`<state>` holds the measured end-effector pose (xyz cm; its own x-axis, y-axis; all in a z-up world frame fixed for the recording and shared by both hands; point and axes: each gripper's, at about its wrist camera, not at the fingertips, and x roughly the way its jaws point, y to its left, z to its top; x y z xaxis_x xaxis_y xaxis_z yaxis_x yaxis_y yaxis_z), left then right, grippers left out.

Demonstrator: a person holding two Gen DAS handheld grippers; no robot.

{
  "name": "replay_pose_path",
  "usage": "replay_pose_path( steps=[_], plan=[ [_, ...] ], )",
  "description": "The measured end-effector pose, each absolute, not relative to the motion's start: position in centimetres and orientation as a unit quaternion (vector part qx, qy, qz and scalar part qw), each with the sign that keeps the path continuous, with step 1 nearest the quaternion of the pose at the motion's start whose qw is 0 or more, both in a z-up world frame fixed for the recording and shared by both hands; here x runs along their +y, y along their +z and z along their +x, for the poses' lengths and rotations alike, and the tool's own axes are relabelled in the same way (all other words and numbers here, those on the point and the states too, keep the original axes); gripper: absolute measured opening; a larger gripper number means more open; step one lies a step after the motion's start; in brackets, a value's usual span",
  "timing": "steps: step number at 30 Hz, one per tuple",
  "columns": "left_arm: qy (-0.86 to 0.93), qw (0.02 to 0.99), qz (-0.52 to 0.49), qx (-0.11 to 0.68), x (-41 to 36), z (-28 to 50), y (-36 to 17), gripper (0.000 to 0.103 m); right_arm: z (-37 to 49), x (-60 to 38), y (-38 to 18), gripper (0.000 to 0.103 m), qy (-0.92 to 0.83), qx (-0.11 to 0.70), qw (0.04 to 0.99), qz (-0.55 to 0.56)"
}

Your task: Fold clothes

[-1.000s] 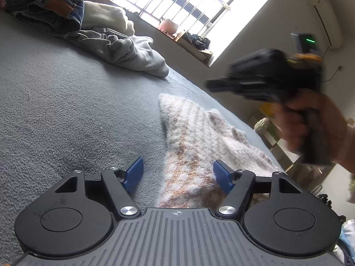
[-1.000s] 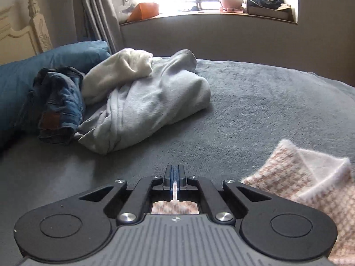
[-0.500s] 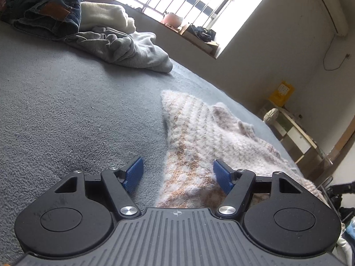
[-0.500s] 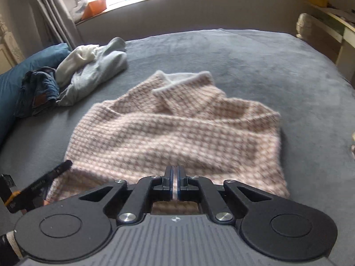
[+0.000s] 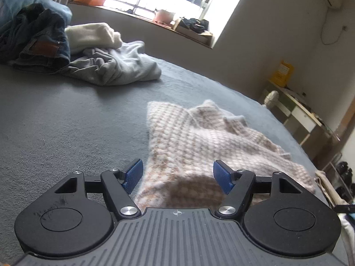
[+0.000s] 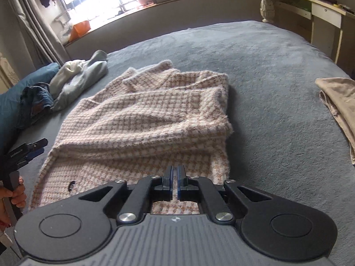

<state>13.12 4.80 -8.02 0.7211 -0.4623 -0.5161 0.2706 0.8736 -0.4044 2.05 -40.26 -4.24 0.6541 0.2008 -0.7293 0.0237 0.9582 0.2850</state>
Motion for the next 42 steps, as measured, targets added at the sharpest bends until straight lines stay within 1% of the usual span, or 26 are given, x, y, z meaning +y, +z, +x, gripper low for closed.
replay_pose_path(
  steps=[5,9,13,17,18,19,20,21,25,33,37,40,42],
  plan=[
    [-0.252,0.888,-0.138,0.36,4.9,10.9,-6.0,0.071,0.2,-39.7,-3.0,0.002,0.145,0.391,0.898,0.142],
    [-0.262,0.875,-0.13,0.386,4.9,9.7,-5.6,0.071,-0.5,-39.4,-2.6,0.002,0.174,0.388,0.893,0.145],
    [-0.26,0.877,-0.127,0.385,5.1,9.9,-4.2,0.071,-0.5,-40.1,-1.2,0.002,0.165,0.37,0.897,0.176],
    [-0.248,0.884,-0.134,0.373,6.1,12.1,-1.2,0.071,0.1,-41.5,2.7,0.002,0.159,0.311,0.915,0.203],
    [-0.243,0.888,-0.132,0.368,6.4,12.8,-0.3,0.071,0.3,-41.7,3.8,0.004,0.155,0.295,0.921,0.202],
    [-0.237,0.891,-0.129,0.364,6.6,13.5,0.6,0.071,0.6,-41.9,4.7,0.009,0.152,0.28,0.926,0.201],
    [-0.231,0.896,-0.123,0.359,6.7,14.2,1.5,0.071,0.9,-42.0,5.4,0.012,0.151,0.269,0.93,0.2],
    [-0.224,0.9,-0.117,0.355,6.6,14.8,2.6,0.071,1.4,-42.1,6.1,0.012,0.151,0.26,0.933,0.2],
    [-0.201,0.913,-0.09,0.342,6.2,17.0,6.9,0.071,4.1,-41.7,8.3,0.013,0.165,0.23,0.94,0.191],
    [-0.12,0.932,-0.046,0.338,5.7,17.7,16.7,0.071,9.4,-41.6,12.3,0.012,0.233,0.22,0.926,0.202],
    [-0.047,0.941,-0.038,0.333,5.9,17.5,21.4,0.071,11.5,-42.3,12.7,0.012,0.253,0.215,0.921,0.203],
    [0.013,0.946,-0.045,0.321,6.1,17.4,25.3,0.071,12.3,-43.2,12.7,0.013,0.267,0.201,0.915,0.225],
    [0.046,0.95,-0.03,0.307,5.6,17.4,27.9,0.071,12.8,-44.0,12.7,0.013,0.277,0.196,0.908,0.244]
  ],
)
